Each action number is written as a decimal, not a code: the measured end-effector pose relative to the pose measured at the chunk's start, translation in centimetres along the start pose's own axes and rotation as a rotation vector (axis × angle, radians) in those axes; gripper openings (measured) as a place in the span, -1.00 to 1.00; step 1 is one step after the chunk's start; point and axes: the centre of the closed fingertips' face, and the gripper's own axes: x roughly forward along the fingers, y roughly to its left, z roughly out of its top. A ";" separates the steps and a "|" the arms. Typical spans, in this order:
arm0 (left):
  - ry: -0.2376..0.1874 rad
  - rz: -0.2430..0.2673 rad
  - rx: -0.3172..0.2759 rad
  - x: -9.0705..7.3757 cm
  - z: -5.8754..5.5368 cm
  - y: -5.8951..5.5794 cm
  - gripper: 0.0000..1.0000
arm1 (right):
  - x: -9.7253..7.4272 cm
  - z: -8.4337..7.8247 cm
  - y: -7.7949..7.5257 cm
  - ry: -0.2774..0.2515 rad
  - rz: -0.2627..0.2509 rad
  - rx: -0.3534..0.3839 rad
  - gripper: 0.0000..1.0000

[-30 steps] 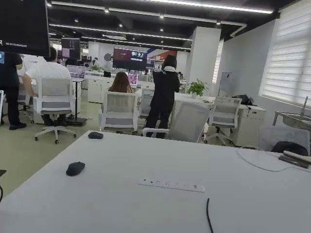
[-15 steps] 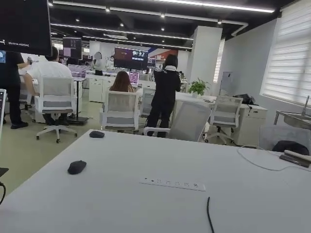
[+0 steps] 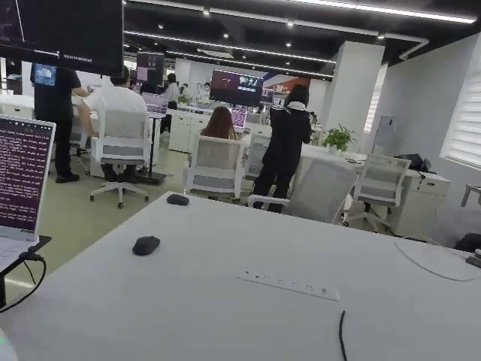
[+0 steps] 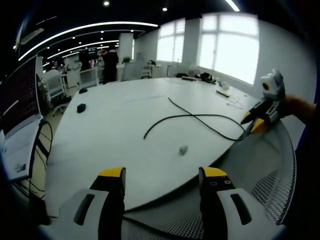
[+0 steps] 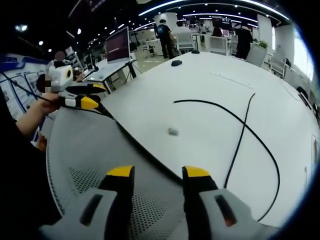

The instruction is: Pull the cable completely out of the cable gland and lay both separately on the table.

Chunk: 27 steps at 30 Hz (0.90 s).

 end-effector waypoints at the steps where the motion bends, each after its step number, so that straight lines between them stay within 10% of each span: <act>1: 0.005 0.000 0.004 0.0 0.0 0.0 0.20 | 0.0 0.0 0.0 0.001 0.002 0.000 -0.22; 27: 0.072 -0.058 0.052 1.9 -0.6 -0.9 0.14 | -1.0 0.8 -0.7 -0.086 -0.033 0.049 -0.30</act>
